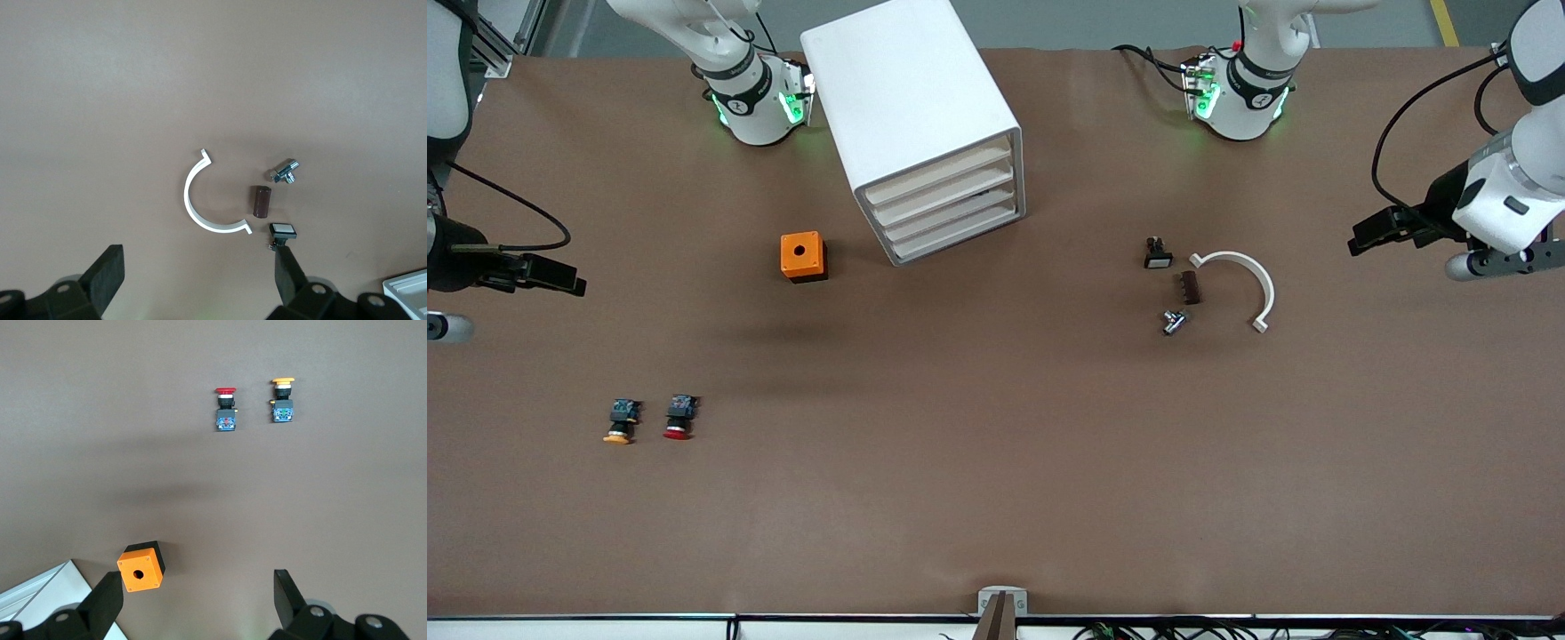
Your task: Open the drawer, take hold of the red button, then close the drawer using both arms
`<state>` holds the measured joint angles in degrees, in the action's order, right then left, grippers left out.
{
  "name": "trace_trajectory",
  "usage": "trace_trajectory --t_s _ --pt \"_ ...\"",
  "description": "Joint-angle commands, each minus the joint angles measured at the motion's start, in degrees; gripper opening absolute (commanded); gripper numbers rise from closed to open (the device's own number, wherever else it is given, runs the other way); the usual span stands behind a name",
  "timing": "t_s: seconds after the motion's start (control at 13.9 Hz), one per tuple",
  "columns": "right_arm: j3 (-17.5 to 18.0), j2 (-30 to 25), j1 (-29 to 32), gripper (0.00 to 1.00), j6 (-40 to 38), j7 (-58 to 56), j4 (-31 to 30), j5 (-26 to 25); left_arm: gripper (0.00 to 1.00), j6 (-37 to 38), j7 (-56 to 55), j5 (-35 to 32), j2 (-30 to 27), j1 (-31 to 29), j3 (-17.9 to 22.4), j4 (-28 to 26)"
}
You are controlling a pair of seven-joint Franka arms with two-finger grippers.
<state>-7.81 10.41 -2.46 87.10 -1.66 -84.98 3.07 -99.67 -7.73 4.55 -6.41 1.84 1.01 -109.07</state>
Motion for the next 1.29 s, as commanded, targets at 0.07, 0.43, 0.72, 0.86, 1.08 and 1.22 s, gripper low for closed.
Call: trace_trajectory --t_s 0.07,0.43,0.72,0.86,1.08,1.22 --pt "0.9 0.4 0.4 1.0 -0.7 -0.8 1.2 -3.1 0.99 -1.7 1.4 -1.0 -2.6 -0.3 -0.3 1.3" --pt "1.0 0.4 0.3 1.0 -1.1 -0.9 1.9 -5.1 0.99 5.4 1.3 -3.2 -2.0 -0.2 -0.8 11.0" --pt "1.0 0.5 0.6 1.0 -1.0 -0.8 3.0 -5.0 0.99 6.9 1.5 -3.2 -1.9 -0.1 -0.8 13.6" --pt "0.9 0.8 0.4 1.0 -1.1 -0.6 5.2 -5.4 0.99 8.2 1.1 -3.3 -1.9 0.2 -0.8 13.8" --pt "0.9 0.8 0.4 1.0 -1.1 -0.5 6.7 -5.3 0.99 10.4 1.0 -2.9 -1.8 0.2 -0.8 14.9" --pt "1.0 0.7 0.4 1.0 -1.1 -0.5 6.8 -5.4 0.99 10.4 0.5 -2.9 -1.1 0.3 -0.7 15.0"
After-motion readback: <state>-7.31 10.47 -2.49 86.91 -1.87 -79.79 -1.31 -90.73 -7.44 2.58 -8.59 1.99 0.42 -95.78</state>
